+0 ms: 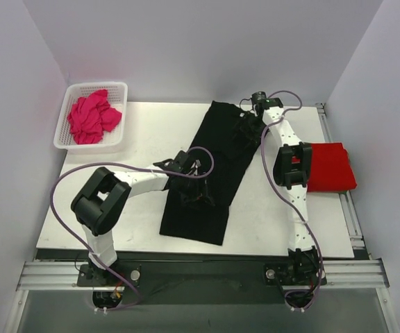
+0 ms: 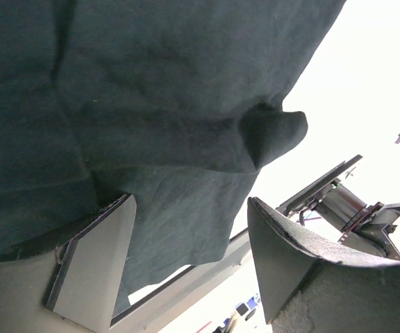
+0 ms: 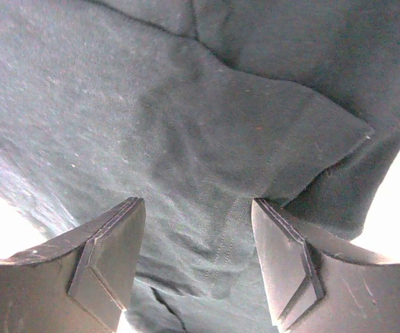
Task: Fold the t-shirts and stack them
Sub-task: Rotate the tshirt 70 degrees
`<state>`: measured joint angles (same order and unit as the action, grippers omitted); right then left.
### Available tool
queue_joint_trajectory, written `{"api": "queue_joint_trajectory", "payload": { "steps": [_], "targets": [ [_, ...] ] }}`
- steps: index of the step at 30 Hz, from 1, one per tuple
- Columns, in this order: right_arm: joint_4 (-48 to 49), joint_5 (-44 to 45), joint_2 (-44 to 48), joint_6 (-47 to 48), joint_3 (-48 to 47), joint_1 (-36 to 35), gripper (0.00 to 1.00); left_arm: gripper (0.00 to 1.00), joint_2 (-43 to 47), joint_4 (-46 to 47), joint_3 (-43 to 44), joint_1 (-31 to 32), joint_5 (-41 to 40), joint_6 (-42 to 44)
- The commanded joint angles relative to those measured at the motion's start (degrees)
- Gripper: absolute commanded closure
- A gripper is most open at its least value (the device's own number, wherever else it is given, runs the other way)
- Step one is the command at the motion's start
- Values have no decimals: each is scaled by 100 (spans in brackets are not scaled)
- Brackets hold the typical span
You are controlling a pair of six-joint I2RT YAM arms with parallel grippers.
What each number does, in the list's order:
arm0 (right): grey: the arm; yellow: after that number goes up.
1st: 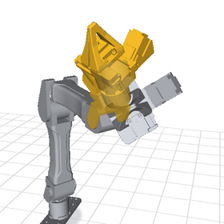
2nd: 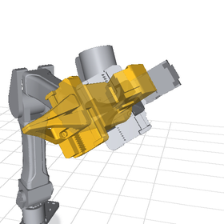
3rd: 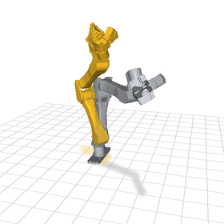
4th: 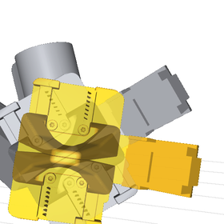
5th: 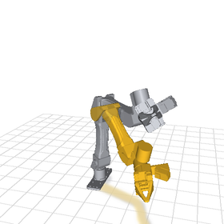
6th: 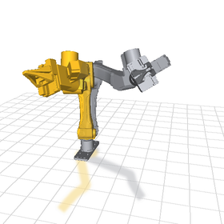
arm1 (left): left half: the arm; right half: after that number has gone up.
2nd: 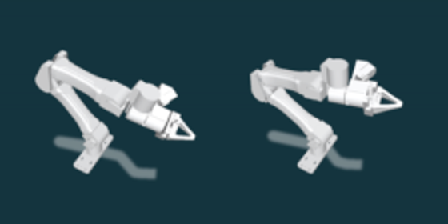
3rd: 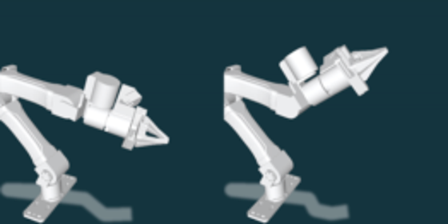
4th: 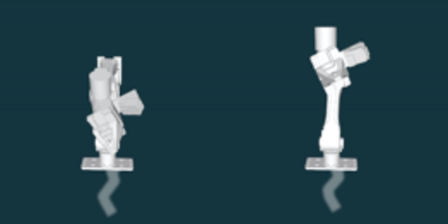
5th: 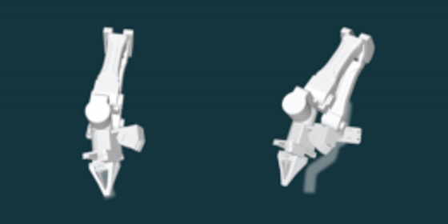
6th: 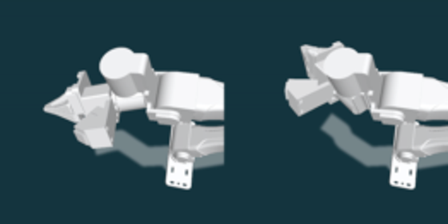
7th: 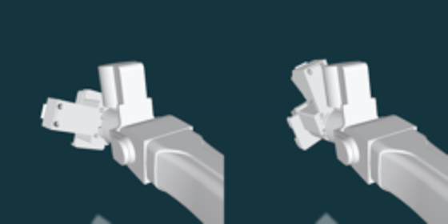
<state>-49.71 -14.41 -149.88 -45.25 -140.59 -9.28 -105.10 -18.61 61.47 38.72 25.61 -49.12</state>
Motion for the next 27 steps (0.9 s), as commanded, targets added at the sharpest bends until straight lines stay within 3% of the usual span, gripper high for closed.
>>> {"api": "queue_joint_trajectory", "payload": {
  "steps": [1, 16, 23, 27],
  "targets": [
    [93, 167, -6, -63, -3, 101, 37, 24, -213, 165, 189, 285, -354, -264],
    [709, -202, 503, 481, 454, 356, 34, 23, -450, 1641, 391, 1251, 454, -449],
    [770, -711, 1538, 1035, 1173, 400, 34, 23, -135, 1677, 699, 1358, 305, -335],
    [875, -633, 2488, 1194, 2017, 401, 34, 23, 540, 1117, 700, 1331, 24, -11]
  ]
}}
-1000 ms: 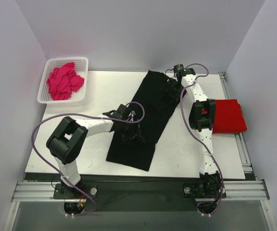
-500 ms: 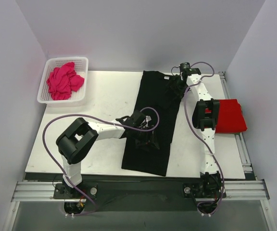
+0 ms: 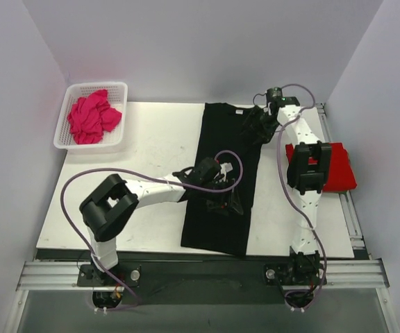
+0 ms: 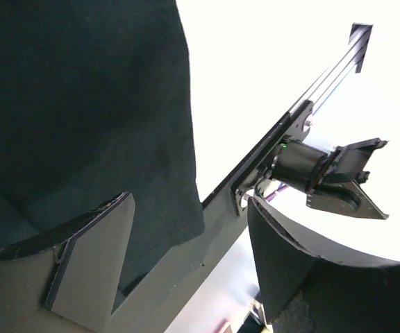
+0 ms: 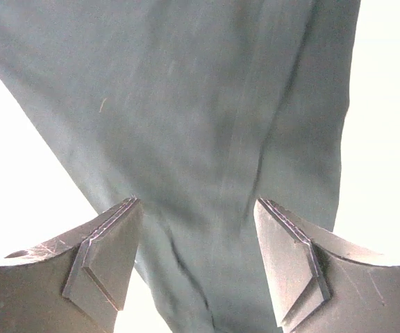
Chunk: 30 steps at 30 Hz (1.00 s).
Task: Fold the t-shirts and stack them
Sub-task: Rotate the tshirt 70 degrees
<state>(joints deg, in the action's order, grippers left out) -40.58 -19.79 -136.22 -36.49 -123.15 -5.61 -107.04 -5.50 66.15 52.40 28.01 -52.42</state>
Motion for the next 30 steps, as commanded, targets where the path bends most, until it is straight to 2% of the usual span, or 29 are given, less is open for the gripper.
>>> {"api": "queue_joint_trajectory", "payload": {
  "steps": [1, 8, 9, 14, 19, 26, 30],
  "targets": [
    [-12, -78, 1324, 335, 483, 42, 34, 23, 894, -319, 206, -46, -400, 373],
    [24, 1, 3247, 423, 2442, -36, 34, 23, 2599, -1698, -830, -476, -1771, 418],
    [24, 45, 3451, 450, 2967, -89, 34, 23, 2932, -2092, -1119, -624, -1912, 356],
    [24, 318, 4786, 520, 4719, -660, 34, 23, 3734, -2965, -1736, -714, -2598, 294],
    [24, 467, 5614, 134, 6519, -1503, 35, 23, 4261, -3133, -2386, -705, -2354, 48],
    [-3, 766, 6766, -1165, 8050, -2883, 35, 23, 4508, -3133, -2808, -679, -1896, 83],
    [-29, 959, 7153, -2132, 8517, -3674, 36, 23, 4482, -2651, -3055, -539, -1492, 57]
  ]
}}
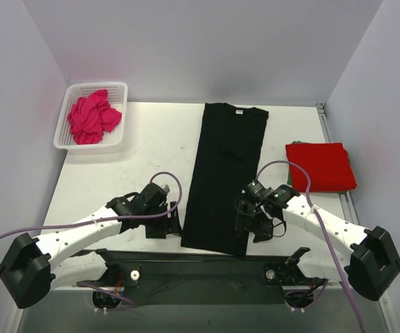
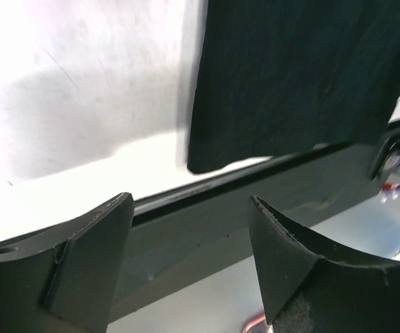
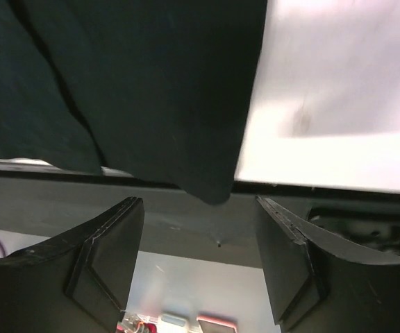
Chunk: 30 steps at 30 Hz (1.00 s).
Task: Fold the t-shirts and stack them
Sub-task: Rotate the tshirt 70 degrees, then grab the bottom of the folded rectangular tshirt with both arms
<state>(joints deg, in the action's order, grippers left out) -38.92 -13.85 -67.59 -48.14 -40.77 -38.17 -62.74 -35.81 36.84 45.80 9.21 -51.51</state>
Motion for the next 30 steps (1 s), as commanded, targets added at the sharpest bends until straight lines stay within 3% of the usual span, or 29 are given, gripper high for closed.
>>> {"api": "queue_joint_trajectory", "payload": {
  "steps": [1, 8, 30],
  "targets": [
    [-195, 478, 334, -1317, 376, -602, 36, 23, 34, 408, -159, 131, 423, -26],
    [-195, 821, 519, -2164, 869, -1350, 44, 23, -194, 645, -221, 140, 581, 219],
    [227, 857, 194, -2402, 1229, -1544, 67, 24, -1064, 1375, -212, 236, 599, 299]
  ]
}}
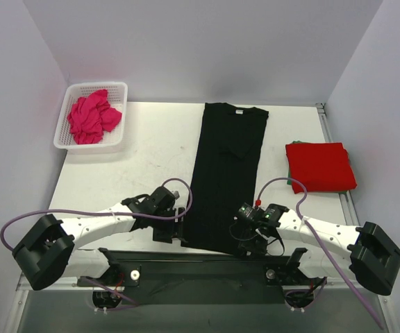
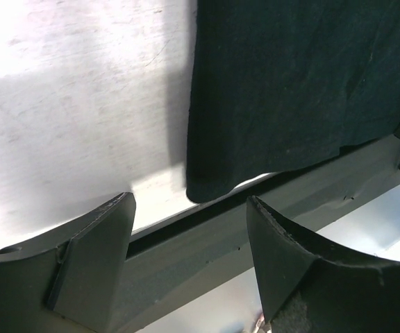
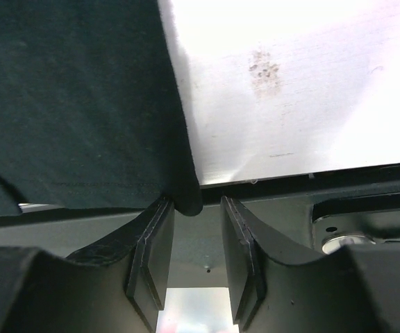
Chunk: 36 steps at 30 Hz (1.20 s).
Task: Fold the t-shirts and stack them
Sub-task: Grab the bottom of the folded rectangular tshirt with both arms
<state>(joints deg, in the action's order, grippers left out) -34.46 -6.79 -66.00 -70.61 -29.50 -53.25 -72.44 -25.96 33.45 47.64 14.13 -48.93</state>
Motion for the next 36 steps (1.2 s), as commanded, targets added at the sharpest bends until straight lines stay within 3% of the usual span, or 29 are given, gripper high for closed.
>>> {"api": "queue_joint_trajectory", "payload": {
  "steps": [1, 11, 14, 17, 22, 24, 31, 36],
  "targets": [
    [-219, 151, 43, -164, 102, -36, 67, 26, -120, 424, 126, 87, 125, 32],
    [-211, 186, 78, -164, 163, -27, 69, 32, -630, 759, 170, 272, 134, -29],
    [-211, 213, 69, -137, 163, -27, 72, 41, -735, 715, 170, 308, 73, -20],
    [-202, 213, 78, -120, 163, -36, 79, 56, -797, 470, 206, 334, -94, 14],
    [-202, 230, 113, -129, 199, -36, 99, 72, -763, 267, 171, 369, -296, 24],
    [-202, 239, 131, -137, 199, -18, 100, 78, -692, 144, 170, 378, -410, 32],
    [-211, 204, 140, -164, 234, -10, 100, 81, -446, -348, 232, 378, -833, 41],
    [-211, 204, 131, -137, 225, -9, 100, 76, -200, -498, 179, 378, -938, -29]
  ]
}}
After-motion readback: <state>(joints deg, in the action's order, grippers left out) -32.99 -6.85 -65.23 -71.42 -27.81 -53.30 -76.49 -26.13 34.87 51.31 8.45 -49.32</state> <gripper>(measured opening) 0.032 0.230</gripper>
